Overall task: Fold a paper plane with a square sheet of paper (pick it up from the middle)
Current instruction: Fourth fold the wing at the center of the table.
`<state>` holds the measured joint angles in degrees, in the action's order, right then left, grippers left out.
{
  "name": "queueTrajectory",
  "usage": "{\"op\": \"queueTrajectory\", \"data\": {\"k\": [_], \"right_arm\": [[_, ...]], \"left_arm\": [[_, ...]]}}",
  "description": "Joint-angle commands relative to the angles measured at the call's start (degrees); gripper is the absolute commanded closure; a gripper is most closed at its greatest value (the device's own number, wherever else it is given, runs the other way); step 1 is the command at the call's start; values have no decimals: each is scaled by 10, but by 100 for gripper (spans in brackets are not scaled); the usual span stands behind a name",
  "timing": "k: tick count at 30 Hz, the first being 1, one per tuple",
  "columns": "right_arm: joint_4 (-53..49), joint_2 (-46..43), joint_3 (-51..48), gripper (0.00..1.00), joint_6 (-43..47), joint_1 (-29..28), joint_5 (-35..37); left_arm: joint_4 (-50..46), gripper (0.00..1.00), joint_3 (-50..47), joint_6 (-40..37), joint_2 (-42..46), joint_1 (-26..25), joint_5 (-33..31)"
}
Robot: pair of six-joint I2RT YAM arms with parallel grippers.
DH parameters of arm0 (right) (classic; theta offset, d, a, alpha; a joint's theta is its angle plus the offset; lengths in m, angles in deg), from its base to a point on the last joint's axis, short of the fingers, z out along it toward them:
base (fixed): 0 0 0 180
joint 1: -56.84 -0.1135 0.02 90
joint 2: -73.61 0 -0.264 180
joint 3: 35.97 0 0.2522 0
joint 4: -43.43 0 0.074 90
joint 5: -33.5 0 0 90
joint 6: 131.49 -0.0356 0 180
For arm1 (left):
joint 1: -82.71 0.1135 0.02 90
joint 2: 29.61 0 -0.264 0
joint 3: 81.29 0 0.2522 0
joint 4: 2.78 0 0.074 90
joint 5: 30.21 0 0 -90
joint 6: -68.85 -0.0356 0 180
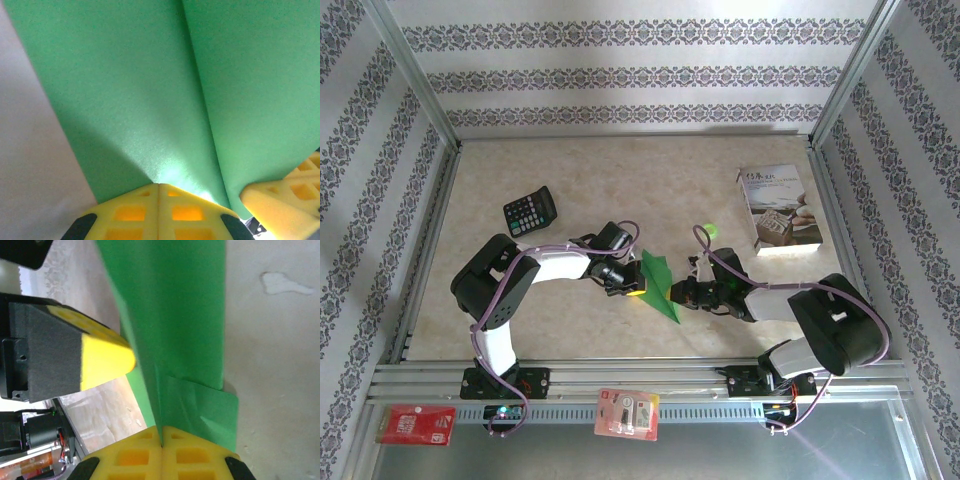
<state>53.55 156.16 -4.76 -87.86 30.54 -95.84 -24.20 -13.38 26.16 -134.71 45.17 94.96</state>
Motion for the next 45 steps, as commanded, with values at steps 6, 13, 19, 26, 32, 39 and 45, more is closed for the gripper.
{"op": "queueTrajectory", "data": {"k": [6, 13, 19, 26, 32, 39, 45], "right_arm": [[25, 23, -10, 100, -1, 13, -13], [28, 9, -6, 100, -4, 15, -27], [14, -1, 3, 100, -2, -4, -19], [19, 7, 14, 100, -6, -22, -17], [34, 15, 15, 100, -13, -29, -25], [66, 25, 15, 100, -31, -30, -34], [91, 41, 15, 100, -39, -36, -40]], "left_arm": [[-57, 95, 11, -30, -15, -4, -40], [-58, 96, 12, -30, -18, -4, -40], [-57, 96, 11, -29, -18, -4, -39], [-54, 96, 8, -29, -19, -4, -43], [-53, 96, 7, -27, -20, -4, -44], [-56, 96, 7, -28, -21, -3, -46], [-57, 96, 8, -28, -19, -3, -49]]}}
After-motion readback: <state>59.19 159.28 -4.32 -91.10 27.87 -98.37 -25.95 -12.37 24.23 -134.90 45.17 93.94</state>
